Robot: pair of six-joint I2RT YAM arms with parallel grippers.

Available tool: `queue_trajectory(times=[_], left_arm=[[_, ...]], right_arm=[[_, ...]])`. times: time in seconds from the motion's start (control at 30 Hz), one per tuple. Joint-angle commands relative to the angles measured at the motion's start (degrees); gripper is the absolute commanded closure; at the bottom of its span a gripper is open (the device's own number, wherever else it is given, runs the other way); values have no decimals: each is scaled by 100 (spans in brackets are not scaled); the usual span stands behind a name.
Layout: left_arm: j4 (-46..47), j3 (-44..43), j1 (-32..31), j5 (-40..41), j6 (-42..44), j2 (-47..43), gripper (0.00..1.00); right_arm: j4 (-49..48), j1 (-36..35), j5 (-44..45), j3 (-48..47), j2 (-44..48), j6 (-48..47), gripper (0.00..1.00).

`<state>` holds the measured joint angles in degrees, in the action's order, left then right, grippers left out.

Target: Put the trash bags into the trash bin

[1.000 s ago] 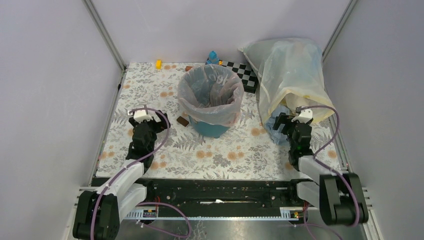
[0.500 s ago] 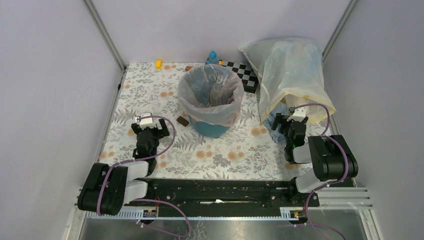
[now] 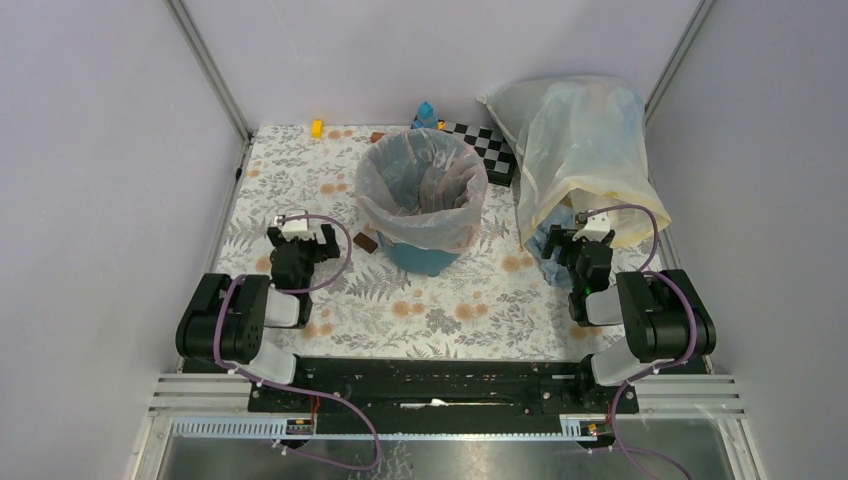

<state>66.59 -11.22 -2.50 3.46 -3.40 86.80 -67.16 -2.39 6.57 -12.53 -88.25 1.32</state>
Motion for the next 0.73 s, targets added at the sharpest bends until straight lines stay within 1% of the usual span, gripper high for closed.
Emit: queue_trajectory(times=[0.0,0.07,0.7], left_arm=[[-27,-350,50,-434,95,-1,1],[88,-335,61,-436,87,31,1],[20,-363,83,-426,59,30,1]], right_arm=[[-237,24,-1,-140,-17,-108,0],[-241,29,-3,-144,-10,-111,0],[-254,25,-6,-143,-23,-106,0]])
